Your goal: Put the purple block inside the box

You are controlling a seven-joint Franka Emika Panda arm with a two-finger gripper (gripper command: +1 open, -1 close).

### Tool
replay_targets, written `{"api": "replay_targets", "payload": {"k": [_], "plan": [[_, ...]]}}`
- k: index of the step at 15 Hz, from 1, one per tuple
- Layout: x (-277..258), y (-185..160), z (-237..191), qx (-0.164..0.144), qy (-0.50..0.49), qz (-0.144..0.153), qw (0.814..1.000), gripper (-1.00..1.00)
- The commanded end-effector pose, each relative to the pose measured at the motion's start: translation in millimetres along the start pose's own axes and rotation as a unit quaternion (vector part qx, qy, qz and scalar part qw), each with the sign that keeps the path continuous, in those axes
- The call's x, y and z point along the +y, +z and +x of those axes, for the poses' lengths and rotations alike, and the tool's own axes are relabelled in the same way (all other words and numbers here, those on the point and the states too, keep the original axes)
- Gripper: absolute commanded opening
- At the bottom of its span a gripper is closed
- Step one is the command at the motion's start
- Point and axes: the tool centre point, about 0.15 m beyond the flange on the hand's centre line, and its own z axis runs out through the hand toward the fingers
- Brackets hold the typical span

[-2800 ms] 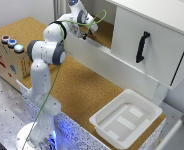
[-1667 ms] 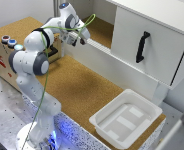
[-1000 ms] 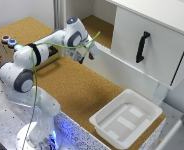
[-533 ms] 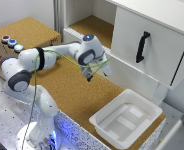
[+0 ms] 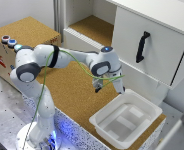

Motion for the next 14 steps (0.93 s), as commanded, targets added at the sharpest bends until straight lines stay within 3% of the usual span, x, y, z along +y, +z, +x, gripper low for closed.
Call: {"api": "replay_targets", "payload": {"k": [1,7,12,14], "plan": [[28.9,55.9,21.1,-0.037,0.073,-0.024,0.996,-1.0],[13.9,120.0,50.3,-0.047,0.137,-0.051,0.988,-1.0],[15.0,138.3,39.4,-0.056,0.201,-0.087,0.974,-1.0],[6.6,135.2,37.2,-0.054,0.193,-0.084,0.976,-1.0]]}}
